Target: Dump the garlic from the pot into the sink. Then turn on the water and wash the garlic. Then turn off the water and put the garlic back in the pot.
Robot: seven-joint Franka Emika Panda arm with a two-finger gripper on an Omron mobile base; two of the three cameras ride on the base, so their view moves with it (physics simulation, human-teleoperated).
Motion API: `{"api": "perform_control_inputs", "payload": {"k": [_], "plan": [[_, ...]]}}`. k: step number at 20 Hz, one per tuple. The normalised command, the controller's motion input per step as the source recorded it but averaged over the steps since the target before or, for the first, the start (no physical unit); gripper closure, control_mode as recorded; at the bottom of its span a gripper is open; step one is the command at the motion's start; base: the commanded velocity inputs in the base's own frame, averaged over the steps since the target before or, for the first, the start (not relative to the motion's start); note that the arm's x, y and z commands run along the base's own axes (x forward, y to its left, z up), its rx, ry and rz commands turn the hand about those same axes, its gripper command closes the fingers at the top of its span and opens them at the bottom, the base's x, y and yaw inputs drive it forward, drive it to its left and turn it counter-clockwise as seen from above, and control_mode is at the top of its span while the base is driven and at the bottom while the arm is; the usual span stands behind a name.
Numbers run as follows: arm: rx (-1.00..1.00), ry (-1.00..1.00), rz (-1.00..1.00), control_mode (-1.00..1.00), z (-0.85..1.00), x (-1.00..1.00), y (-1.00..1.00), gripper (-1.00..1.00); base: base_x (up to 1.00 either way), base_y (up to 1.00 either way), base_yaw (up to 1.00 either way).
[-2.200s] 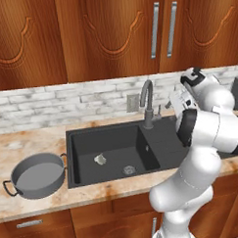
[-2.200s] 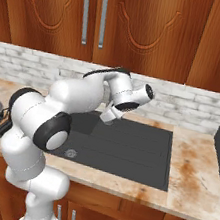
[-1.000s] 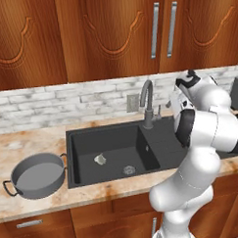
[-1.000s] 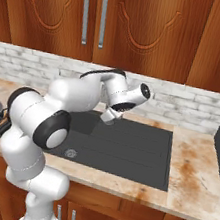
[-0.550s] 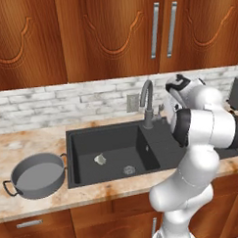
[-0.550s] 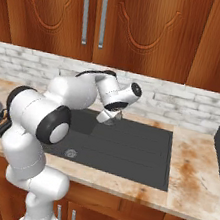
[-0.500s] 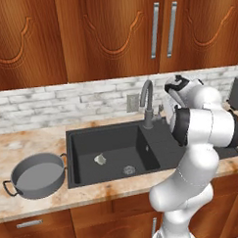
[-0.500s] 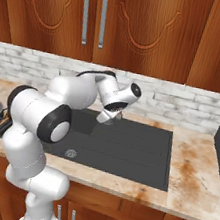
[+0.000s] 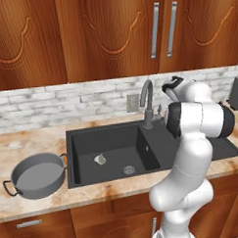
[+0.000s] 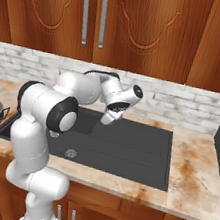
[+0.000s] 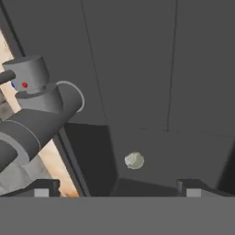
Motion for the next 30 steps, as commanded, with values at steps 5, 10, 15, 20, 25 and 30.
{"api": "perform_control_inputs", "payload": {"k": [5,10,15,20,25,30], "plan": [[0.00,-0.01,0.03,-1.00,-0.01,0.16,-0.21,-1.00,0.00,0.00,0.00],[-0.04,0.00,0.01,-1.00,-0.21,0.14,0.01,-1.00,0.00,0.00,0.00],[-0.06,0.00,0.00,-1.00,-0.21,0.29,0.01,-1.00,0.00,0.00,0.00],[-0.02,0.00,0.00,-1.00,-0.04,0.40,0.00,-1.00,0.00,0.00,0.00],[0.00,0.00,0.00,-1.00,-0.14,0.31,0.00,-1.00,0.00,0.00,0.00],[0.00,0.00,0.00,-1.00,-0.20,0.20,-0.09,-1.00,0.00,0.00,0.00]]}}
